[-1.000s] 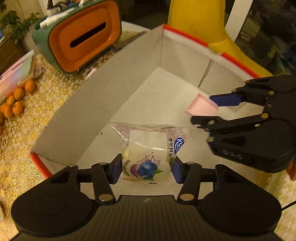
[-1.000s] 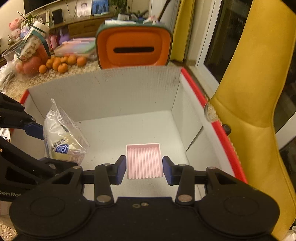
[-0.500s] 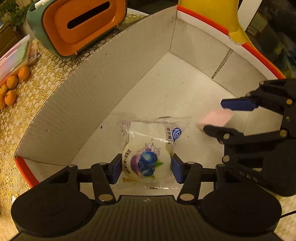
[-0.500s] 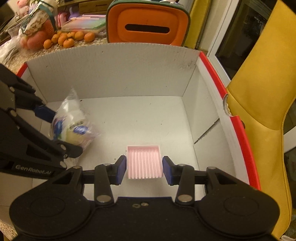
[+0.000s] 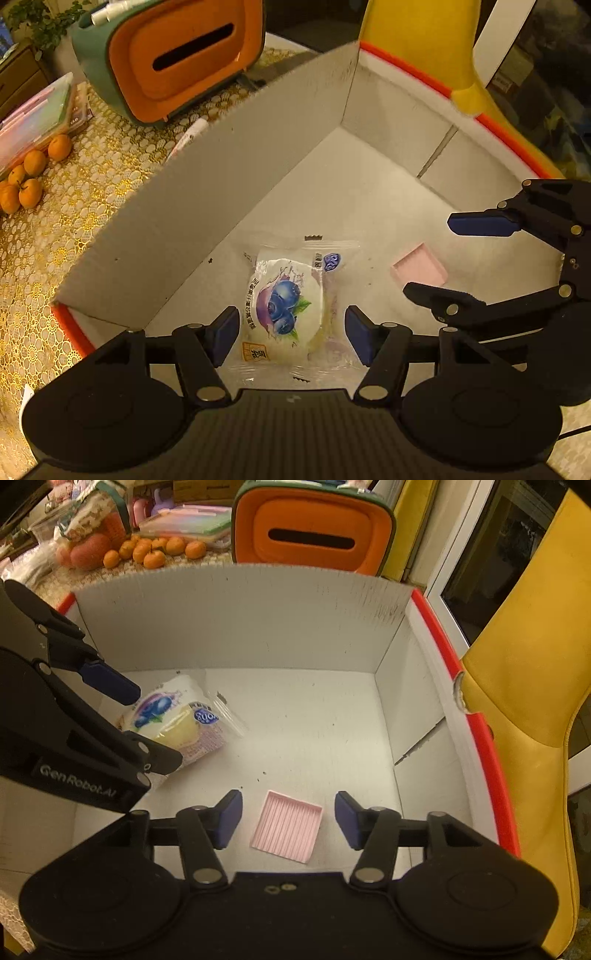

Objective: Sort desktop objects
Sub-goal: 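Open both grippers to drop the bun and comb into the box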

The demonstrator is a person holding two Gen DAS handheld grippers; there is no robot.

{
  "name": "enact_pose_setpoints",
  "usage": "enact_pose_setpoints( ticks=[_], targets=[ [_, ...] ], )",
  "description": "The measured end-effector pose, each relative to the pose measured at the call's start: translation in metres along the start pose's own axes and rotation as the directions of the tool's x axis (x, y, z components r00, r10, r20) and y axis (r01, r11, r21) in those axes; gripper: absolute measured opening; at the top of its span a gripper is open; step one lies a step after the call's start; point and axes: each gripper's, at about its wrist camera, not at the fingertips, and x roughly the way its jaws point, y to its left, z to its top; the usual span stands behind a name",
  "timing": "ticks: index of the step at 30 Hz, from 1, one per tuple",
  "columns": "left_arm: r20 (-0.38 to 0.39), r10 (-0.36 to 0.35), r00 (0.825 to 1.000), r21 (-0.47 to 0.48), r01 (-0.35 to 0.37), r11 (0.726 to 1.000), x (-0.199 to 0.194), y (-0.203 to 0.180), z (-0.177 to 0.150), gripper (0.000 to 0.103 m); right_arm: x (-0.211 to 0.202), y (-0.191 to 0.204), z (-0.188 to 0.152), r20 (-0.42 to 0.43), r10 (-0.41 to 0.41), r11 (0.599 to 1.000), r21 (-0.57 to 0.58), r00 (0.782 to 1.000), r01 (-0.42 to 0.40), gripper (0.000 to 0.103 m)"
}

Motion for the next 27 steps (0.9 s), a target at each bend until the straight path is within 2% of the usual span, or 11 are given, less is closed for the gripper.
enact_pose_setpoints(
  ticks=[8, 20, 22, 23, 27],
  targets=[
    [0.082, -0.031, 0.996, 0.012, 0.03, 0.999, -0.041, -0.006, -0.015, 0.062, -0.032, 0.003, -0.005, 0.086, 0.013, 1.0, 0.016, 0.996, -0.015, 0.063],
    [0.187, -0.021, 0.982, 0.043, 0.013, 0.999, -0.091, -0.013, -0.059, 0.062, -0.073, 0.02, -0.018, 0.152, 0.02, 0.999, 0.043, 0.988, -0.027, 0.069],
    [0.204, -0.009, 0.979, 0.061, -0.003, 0.998, -0.098, -0.014, -0.068, 0.064, -0.079, 0.023, -0.02, 0.161, 0.023, 0.998, 0.05, 0.987, -0.032, 0.07],
    [0.212, -0.003, 0.977, 0.065, -0.011, 0.998, -0.101, -0.014, -0.072, 0.069, -0.082, 0.026, -0.022, 0.166, 0.025, 0.998, 0.054, 0.986, -0.034, 0.07],
    [0.237, -0.003, 0.972, 0.068, -0.014, 0.998, -0.114, -0.011, -0.089, 0.07, -0.092, 0.036, -0.027, 0.182, 0.037, 0.997, 0.063, 0.983, -0.049, 0.073]
  ],
)
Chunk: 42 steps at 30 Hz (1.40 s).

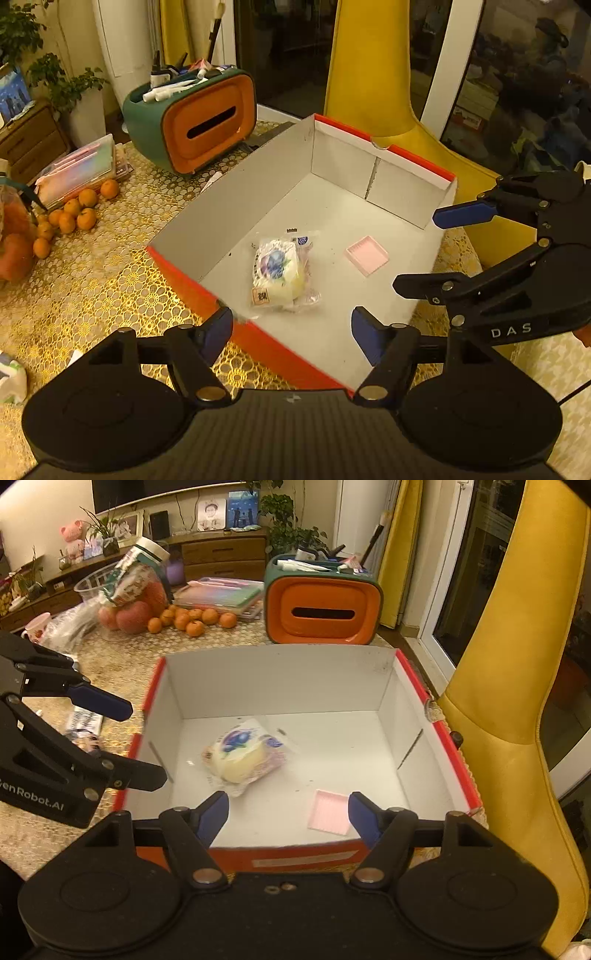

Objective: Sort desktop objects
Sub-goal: 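Open both grippers to drop the bun and comb into the box, then move both grippers back toward the cluttered items on the table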

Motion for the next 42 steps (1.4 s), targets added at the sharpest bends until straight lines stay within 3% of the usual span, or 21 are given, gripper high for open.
enact_pose_setpoints(
  ticks=[10, 22, 28, 35, 42],
  targets=[
    [0.051, 0.001, 0.999, -0.044, 0.002, 0.999, -0.039, 0.015, -0.037, 0.074, -0.023, 0.028, -0.006, 0.041, 0.033, 0.999, 0.016, 0.999, -0.034, 0.078],
    [0.12, 0.031, 0.992, -0.094, -0.02, 0.995, -0.087, 0.036, -0.096, 0.084, -0.058, 0.09, -0.013, 0.167, 0.024, 1.0, -0.004, 0.986, -0.024, 0.079],
    [0.146, 0.056, 0.988, -0.113, -0.04, 0.993, -0.1, 0.049, -0.126, 0.102, -0.065, 0.118, -0.019, 0.188, 0.047, 0.999, -0.007, 0.981, -0.047, 0.079],
    [0.198, 0.083, 0.977, -0.165, -0.05, 0.985, -0.118, 0.067, -0.166, 0.103, -0.066, 0.145, -0.025, 0.206, 0.07, 0.997, -0.008, 0.976, -0.07, 0.08],
    [0.183, 0.111, 0.977, -0.249, -0.063, 0.966, -0.121, 0.084, -0.213, 0.103, -0.056, 0.17, -0.035, 0.193, 0.083, 0.996, 0.004, 0.978, -0.086, 0.083]
  ],
)
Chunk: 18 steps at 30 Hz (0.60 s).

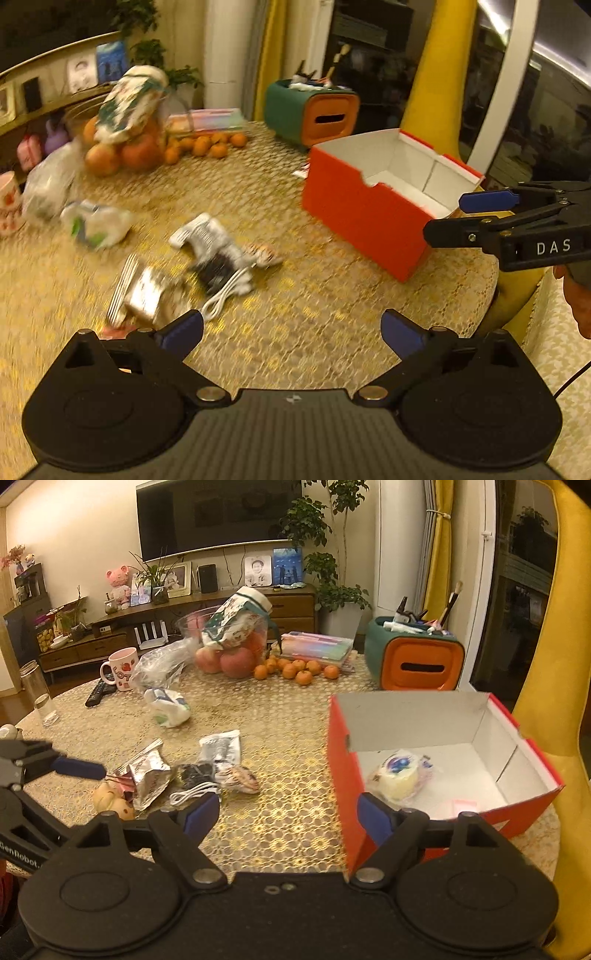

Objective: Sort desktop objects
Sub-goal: 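Move both grippers back toward the cluttered items on the table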

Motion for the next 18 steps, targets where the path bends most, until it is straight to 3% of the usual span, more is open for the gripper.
enact_pose_setpoints(
  ticks=[18],
  targets=[
    [0.04, 0.098, 0.994, -0.082, -0.095, 0.992, -0.005, 0.055, -0.043, 0.103, 0.044, 0.045, -0.01, -0.029, 0.046, 0.999, -0.015, 0.999, -0.047, 0.084]
  ],
)
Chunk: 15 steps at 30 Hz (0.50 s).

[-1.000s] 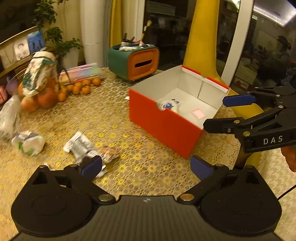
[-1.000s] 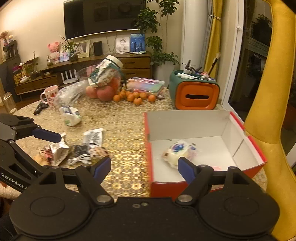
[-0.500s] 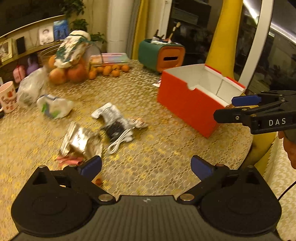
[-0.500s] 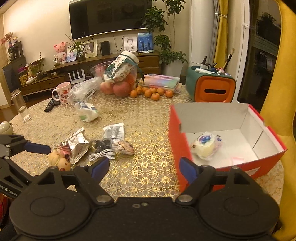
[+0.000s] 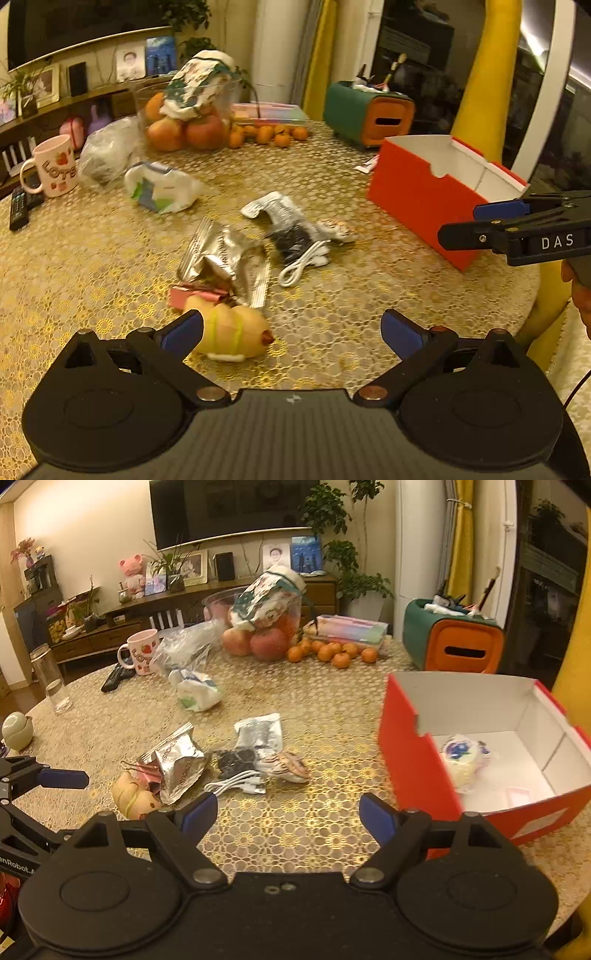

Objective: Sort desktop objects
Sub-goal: 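Move both grippers back toward the cluttered items on the table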

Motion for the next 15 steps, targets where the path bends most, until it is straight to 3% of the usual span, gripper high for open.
enact_pose_setpoints(
  ticks=[15],
  targets=[
    [0.001, 0.094, 0.996, 0.073, -0.094, 0.993, 0.035, 0.018, -0.014, 0.103, 0.073, -0.006, 0.009, -0.073, -0.037, 0.999, -0.008, 0.997, 0.037, 0.084]
  ],
)
